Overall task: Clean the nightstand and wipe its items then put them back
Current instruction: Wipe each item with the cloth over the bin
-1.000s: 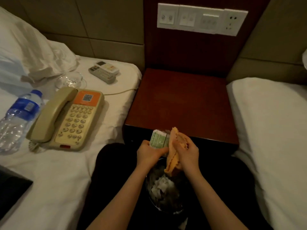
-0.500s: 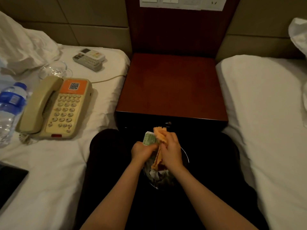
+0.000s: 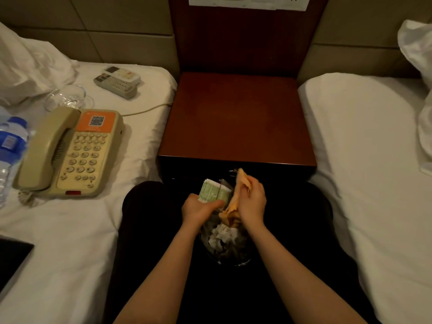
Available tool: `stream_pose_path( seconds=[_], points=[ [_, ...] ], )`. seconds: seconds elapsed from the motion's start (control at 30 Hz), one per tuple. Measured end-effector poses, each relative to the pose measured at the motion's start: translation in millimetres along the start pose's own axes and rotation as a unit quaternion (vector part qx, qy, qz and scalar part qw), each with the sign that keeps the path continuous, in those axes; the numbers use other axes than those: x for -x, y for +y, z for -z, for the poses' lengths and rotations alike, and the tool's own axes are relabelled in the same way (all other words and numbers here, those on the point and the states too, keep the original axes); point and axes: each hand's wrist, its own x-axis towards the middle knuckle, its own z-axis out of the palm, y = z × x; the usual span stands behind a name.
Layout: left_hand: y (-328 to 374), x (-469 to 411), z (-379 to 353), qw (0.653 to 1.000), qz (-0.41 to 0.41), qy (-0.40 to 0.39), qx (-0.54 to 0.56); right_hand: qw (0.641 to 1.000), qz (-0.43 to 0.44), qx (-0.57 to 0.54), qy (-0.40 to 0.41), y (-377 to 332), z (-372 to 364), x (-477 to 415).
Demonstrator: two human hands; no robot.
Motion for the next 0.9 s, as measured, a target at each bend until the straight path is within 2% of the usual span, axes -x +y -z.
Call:
stream_pose_path(
  seconds=[0.07, 0.13, 0.2, 0.23, 0.27, 0.33, 0.37, 0.43, 0.5, 0.57, 0.63, 0.7, 0.77, 0.83, 0.87, 0.9],
  points=[
    [-2, 0, 0, 0.998, -0.028, 0.006, -0.052, 0.993, 0.088, 0.026, -0.080, -5, -4, 2],
    [-4, -3, -2, 0.995, -0.056, 0.000, -0.088, 0.996, 0.023, 0.045, -0.067, 6, -6, -6],
    [-5, -4, -1, 0.990, -0.078, -0.016, -0.115, 0.996, -0.079, 0.034, 0.018, 13, -1, -13],
    [-6, -4, -1, 0.988, -0.086, -0.027, -0.125, 0.994, -0.095, 0.010, 0.045, 13, 2, -16],
    [-6, -4, 0, 0.985, -0.099, -0.034, -0.135, 0.997, -0.066, -0.002, 0.026, 11, 5, -19],
    [-6, -2, 1, 0.978, -0.129, -0.045, -0.154, 0.996, -0.002, 0.031, -0.087, 4, 7, -19],
    [-6, 0, 1, 0.975, -0.142, -0.051, -0.164, 0.992, -0.013, 0.055, -0.117, 5, 6, -17],
    [-6, 2, 1, 0.972, -0.153, -0.058, -0.169, 0.989, -0.087, 0.073, -0.094, 15, 5, -24],
    [-5, 2, 3, 0.976, -0.148, -0.049, -0.152, 0.989, -0.146, -0.001, -0.032, 16, 8, -26],
    [-5, 2, 5, 0.979, -0.143, -0.041, -0.141, 0.991, -0.105, -0.047, -0.075, 10, 7, -25],
    [-6, 2, 4, 0.978, -0.144, -0.042, -0.145, 0.988, -0.068, -0.005, -0.138, 8, 6, -19],
    [-7, 0, 2, 0.981, -0.136, -0.042, -0.134, 0.984, -0.134, 0.050, -0.105, 20, 4, -19],
    [-6, -1, 2, 0.987, -0.116, -0.034, -0.107, 0.980, -0.191, 0.009, -0.058, 20, 6, -20],
    [-7, -4, 4, 0.989, -0.102, -0.022, -0.101, 0.991, -0.113, -0.012, -0.067, 15, 4, -22],
    [-7, -5, 4, 0.990, -0.099, -0.021, -0.102, 0.993, -0.034, 0.036, -0.108, 13, 1, -23],
    [-7, -5, 4, 0.990, -0.097, -0.025, -0.103, 0.986, 0.005, 0.085, -0.145, 11, 1, -20]
  ],
)
